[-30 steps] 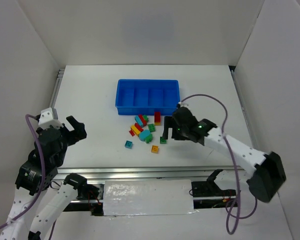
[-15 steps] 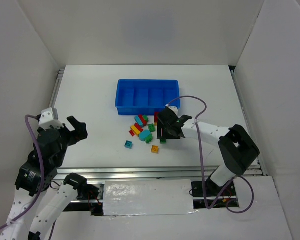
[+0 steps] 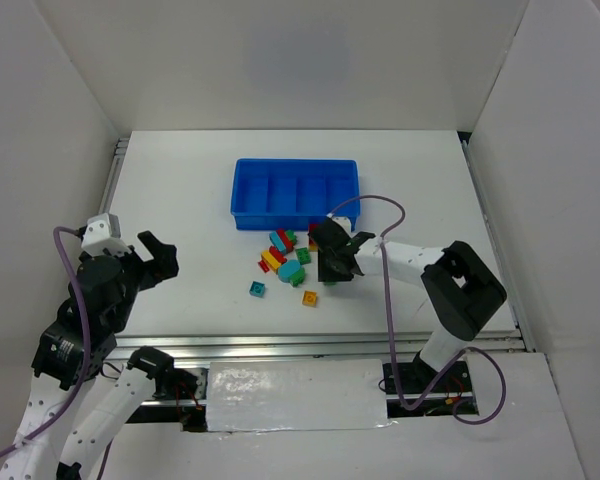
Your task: Sort the legos into containers by color
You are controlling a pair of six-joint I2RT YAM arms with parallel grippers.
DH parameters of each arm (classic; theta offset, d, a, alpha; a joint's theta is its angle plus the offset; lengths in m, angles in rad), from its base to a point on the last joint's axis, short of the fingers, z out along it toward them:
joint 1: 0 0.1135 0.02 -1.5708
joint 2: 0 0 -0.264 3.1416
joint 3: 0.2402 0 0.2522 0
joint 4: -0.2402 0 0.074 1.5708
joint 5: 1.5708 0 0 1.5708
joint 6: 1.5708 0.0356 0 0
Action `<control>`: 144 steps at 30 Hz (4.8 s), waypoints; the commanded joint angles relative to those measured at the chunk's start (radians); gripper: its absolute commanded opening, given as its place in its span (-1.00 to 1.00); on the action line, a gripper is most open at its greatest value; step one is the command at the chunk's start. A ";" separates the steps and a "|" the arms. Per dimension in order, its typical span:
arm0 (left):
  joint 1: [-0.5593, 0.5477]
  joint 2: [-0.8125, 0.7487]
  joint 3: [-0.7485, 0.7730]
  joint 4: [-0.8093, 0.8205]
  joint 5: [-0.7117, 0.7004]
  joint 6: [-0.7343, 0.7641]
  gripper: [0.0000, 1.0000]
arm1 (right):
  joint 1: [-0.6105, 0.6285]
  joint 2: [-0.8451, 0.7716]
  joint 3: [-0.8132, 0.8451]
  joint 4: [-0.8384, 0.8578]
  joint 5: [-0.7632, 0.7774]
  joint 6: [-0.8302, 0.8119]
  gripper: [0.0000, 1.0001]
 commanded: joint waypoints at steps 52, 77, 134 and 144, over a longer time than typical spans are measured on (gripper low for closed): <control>-0.003 0.062 -0.007 0.065 0.060 0.048 0.99 | -0.143 0.083 0.682 -0.191 0.147 -0.161 0.99; -0.004 0.030 -0.013 0.069 0.074 0.052 0.99 | 0.040 0.194 0.383 -0.028 0.037 -0.072 0.28; -0.004 0.058 -0.012 0.074 0.082 0.059 0.99 | -0.288 0.363 0.916 -0.284 0.159 -0.297 -0.38; -0.004 0.072 -0.010 0.075 0.091 0.062 0.99 | -0.309 0.377 0.932 -0.286 0.127 -0.308 0.76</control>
